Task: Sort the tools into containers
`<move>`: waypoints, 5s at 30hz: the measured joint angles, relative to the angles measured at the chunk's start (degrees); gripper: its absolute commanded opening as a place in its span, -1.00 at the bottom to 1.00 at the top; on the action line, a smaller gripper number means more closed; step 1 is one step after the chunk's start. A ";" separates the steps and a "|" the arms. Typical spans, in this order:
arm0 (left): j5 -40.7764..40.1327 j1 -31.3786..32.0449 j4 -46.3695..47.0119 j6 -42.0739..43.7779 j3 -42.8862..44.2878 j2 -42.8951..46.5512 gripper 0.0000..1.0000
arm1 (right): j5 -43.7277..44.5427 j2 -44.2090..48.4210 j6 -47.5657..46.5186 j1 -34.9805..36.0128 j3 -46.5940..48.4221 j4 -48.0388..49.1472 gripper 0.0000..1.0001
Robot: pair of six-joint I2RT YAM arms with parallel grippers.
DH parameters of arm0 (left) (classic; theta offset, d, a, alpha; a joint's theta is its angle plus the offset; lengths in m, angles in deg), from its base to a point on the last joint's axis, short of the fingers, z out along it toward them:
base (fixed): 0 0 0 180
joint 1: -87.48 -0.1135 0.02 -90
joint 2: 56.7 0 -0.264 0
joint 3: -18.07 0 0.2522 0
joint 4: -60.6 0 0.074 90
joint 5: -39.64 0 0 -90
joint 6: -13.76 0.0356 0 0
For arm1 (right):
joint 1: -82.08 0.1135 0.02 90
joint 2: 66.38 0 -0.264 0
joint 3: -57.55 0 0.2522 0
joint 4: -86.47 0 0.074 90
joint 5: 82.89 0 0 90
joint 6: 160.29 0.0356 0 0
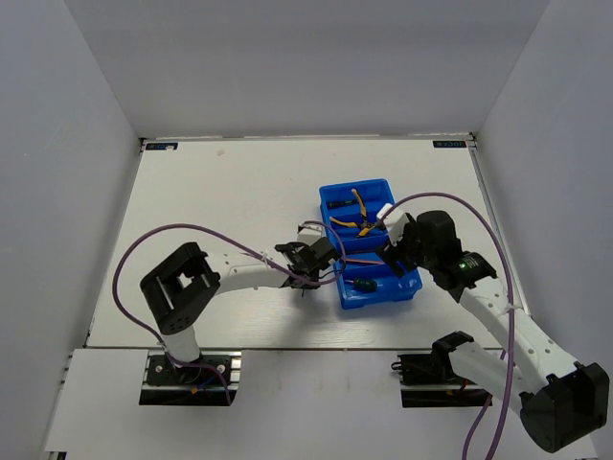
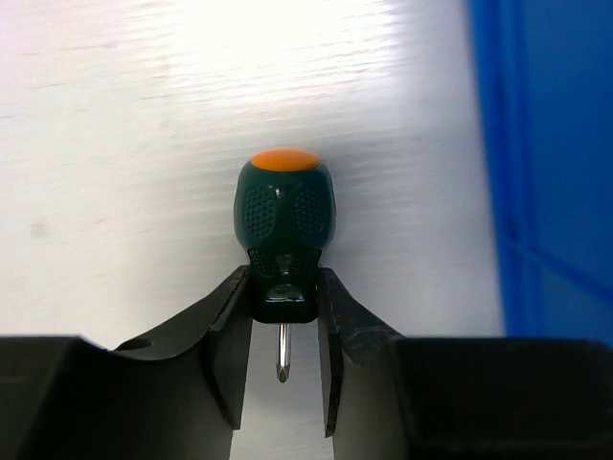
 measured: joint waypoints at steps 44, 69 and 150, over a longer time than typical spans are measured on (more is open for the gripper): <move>34.12 0.90 6.80 47.28 20.72 -5.68 0.01 | 21.84 0.11 6.25 -7.02 -2.73 8.98 -0.02; -4.09 -8.41 -1.99 34.69 -10.25 36.20 0.71 | 2.10 -35.85 16.48 -10.75 25.97 0.15 -0.04; -1.90 -9.66 0.31 34.80 -11.69 40.41 0.73 | -1.22 -29.79 27.17 -18.36 27.06 5.51 0.81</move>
